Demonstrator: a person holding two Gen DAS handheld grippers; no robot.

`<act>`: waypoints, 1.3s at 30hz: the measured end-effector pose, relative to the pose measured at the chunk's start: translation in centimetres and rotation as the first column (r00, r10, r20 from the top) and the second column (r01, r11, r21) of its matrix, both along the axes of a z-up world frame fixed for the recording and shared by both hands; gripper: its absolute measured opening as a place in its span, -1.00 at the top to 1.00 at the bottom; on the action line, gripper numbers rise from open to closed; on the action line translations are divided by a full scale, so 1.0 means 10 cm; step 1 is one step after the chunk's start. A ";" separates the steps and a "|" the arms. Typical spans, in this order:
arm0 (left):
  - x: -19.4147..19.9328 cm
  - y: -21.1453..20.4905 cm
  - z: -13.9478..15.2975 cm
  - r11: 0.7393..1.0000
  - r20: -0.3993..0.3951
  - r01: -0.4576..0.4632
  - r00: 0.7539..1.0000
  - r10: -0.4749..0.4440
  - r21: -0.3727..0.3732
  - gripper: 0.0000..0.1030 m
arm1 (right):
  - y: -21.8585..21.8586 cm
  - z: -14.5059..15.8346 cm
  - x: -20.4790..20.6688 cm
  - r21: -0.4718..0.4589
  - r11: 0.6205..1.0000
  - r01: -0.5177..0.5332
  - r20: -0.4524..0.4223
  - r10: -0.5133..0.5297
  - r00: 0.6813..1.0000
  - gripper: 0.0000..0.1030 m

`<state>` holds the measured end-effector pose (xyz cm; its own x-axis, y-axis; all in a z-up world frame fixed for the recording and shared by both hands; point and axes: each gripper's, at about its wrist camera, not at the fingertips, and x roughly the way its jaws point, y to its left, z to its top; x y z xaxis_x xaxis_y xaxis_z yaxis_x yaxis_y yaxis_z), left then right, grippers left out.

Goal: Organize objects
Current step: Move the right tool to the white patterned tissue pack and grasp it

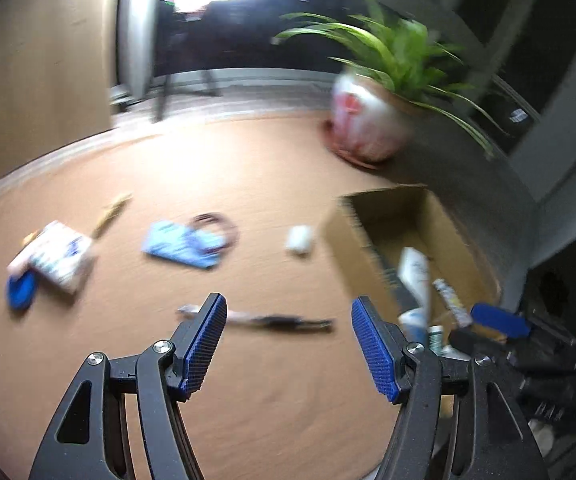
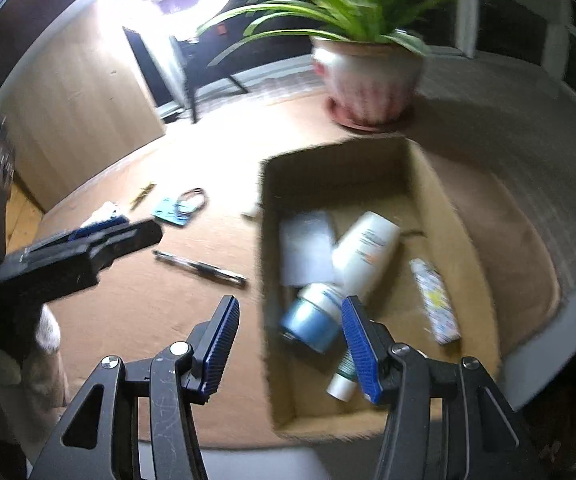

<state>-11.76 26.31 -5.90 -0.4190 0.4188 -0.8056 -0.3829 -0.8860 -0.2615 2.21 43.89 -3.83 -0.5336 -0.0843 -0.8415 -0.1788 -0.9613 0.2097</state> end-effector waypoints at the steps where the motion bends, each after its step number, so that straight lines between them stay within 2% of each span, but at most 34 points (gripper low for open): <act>1: 0.00 -0.14 -0.01 1.000 0.004 -0.026 1.000 0.026 -0.001 -0.33 | -0.06 0.00 -0.08 -0.005 1.000 -0.019 0.000 0.019 1.000 0.04; 6: -0.01 -0.94 -0.10 0.985 0.027 -0.170 0.985 0.171 -0.015 -0.33 | -0.49 0.02 -0.54 -0.034 0.989 -0.144 0.007 0.144 0.989 0.04; 12: 0.09 -1.72 -0.14 0.955 0.028 -0.294 0.955 0.295 -0.024 -0.33 | -1.12 0.01 -1.13 -0.039 0.955 -0.295 0.015 0.296 0.955 0.04; 16: 0.24 -2.19 -0.21 0.930 0.045 -0.367 0.929 0.368 -0.024 -0.33 | -1.57 -0.01 -1.61 -0.052 0.928 -0.369 0.027 0.371 0.928 0.04; 23: 0.50 -2.86 -0.37 0.876 0.093 -0.483 0.872 0.481 -0.011 -0.33 | -2.13 -0.11 -2.34 -0.100 0.905 -0.413 0.095 0.422 0.902 0.04; 26: 0.57 -3.04 -0.39 0.860 0.100 -0.511 0.855 0.509 -0.009 -0.33 | -2.27 -0.26 -2.63 -0.147 0.902 -0.406 0.134 0.425 0.895 0.04; 31: 0.62 -3.21 -0.43 0.843 0.113 -0.538 0.837 0.535 -0.008 -0.33 | -2.48 -0.44 -2.98 -0.113 0.905 -0.411 0.178 0.425 0.887 0.04; 37: 0.61 -3.34 -0.47 0.835 0.126 -0.551 0.827 0.547 -0.008 -0.33 | -2.69 -0.65 -3.24 -0.083 0.901 -0.427 0.230 0.434 0.871 0.05; 39: 0.59 -3.34 -0.47 0.837 0.129 -0.547 0.830 0.543 -0.008 -0.33 | -2.71 -0.69 -3.28 -0.087 0.901 -0.426 0.237 0.434 0.869 0.13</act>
